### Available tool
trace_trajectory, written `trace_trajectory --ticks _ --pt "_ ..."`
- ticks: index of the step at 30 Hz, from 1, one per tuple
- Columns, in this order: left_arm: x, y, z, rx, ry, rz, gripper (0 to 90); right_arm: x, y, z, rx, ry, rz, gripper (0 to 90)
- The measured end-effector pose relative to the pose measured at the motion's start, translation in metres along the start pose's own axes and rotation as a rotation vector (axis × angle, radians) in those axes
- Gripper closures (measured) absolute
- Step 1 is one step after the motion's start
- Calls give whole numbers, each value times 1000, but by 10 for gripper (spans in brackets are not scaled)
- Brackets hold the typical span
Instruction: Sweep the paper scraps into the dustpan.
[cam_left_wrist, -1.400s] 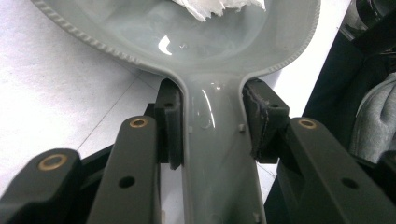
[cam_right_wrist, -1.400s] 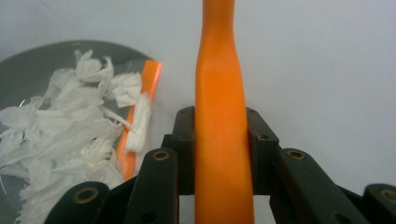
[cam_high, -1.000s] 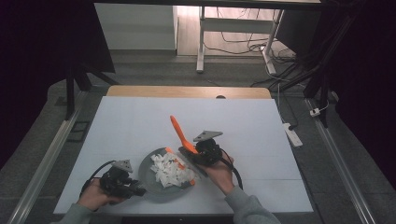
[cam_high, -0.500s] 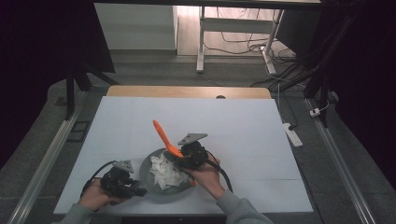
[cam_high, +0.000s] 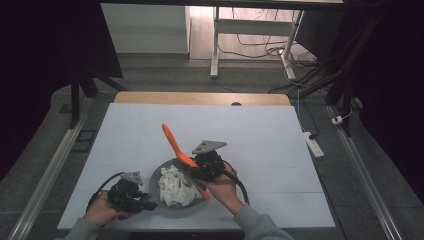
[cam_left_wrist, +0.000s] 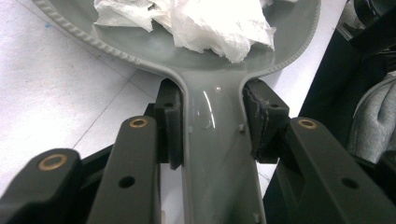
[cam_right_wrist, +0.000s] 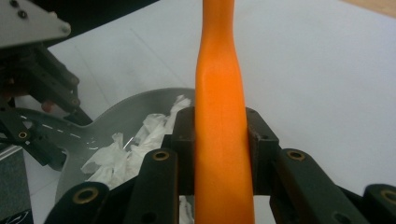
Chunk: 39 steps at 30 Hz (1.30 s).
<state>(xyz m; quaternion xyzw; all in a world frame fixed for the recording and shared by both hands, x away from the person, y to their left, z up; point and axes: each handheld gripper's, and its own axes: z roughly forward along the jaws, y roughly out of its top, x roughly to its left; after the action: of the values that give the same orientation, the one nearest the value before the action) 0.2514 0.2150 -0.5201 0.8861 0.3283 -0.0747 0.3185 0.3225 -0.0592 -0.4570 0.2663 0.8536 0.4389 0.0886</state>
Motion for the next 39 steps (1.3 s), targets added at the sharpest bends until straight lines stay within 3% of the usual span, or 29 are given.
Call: trace_trajectory --ticks 11,23,39 --pt "0 0 1 -7 4 -2 613 -25 -6 -16 -17 -46 49 700" --pt "-1 -1 1 -12 8 0 613 -39 -13 -26 -28 -47 54 700" --pt "1 -1 -2 -45 13 -9 613 -66 -34 -64 -63 -91 85 700"
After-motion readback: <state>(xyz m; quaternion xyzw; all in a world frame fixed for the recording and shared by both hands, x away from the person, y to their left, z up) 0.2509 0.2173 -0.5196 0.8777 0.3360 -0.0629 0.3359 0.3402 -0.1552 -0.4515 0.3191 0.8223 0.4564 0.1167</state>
